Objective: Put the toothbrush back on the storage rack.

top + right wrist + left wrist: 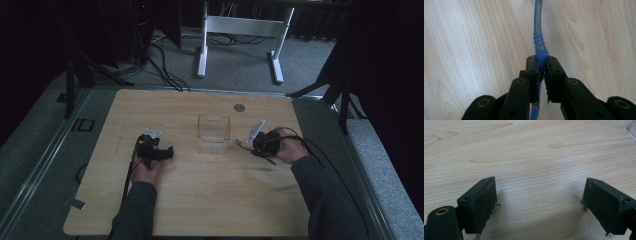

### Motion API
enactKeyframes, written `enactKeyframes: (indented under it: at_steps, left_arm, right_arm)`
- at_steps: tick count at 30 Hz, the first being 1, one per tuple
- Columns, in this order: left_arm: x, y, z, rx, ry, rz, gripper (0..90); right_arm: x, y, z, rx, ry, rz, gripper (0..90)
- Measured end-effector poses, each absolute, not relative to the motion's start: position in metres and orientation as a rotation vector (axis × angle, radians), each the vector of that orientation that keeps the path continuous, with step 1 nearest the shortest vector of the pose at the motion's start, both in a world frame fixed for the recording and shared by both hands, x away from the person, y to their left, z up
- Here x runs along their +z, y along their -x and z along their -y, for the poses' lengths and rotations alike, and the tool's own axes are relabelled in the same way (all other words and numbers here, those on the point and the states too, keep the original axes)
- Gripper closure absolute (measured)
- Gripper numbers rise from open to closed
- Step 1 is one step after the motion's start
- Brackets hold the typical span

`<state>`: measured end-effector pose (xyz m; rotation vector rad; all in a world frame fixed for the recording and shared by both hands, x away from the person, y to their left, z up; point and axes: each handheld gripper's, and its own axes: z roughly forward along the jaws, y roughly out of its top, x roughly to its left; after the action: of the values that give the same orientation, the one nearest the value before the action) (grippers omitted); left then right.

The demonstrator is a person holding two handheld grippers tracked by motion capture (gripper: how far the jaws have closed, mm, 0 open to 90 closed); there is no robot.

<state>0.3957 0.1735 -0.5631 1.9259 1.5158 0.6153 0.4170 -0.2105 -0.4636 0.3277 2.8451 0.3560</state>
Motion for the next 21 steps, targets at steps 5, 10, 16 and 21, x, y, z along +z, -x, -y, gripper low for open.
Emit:
enactKeyframes:
  at_steps: [5, 10, 16, 21]
  left_arm:
    - [-0.563, -0.396, -0.173, 0.615, -1.926, -1.516, 12.4]
    - [-0.563, -0.396, -0.173, 0.615, -1.925, -1.516, 12.4]
    - [-0.563, -0.396, -0.173, 0.616, -1.925, -1.516, 12.4]
    - [-0.563, -0.396, -0.173, 0.616, -1.924, -1.517, 12.4]
  right_arm:
    - [-0.463, -0.421, 0.214, 0.383, -0.393, -2.819, 81.5]
    - [-0.461, -0.423, 0.217, 0.399, -0.443, -2.785, 81.5]
    - [-0.459, -0.426, 0.219, 0.416, -0.495, -2.748, 81.5]
    - [-0.459, -0.428, 0.218, 0.432, -0.53, -2.717, 81.5]
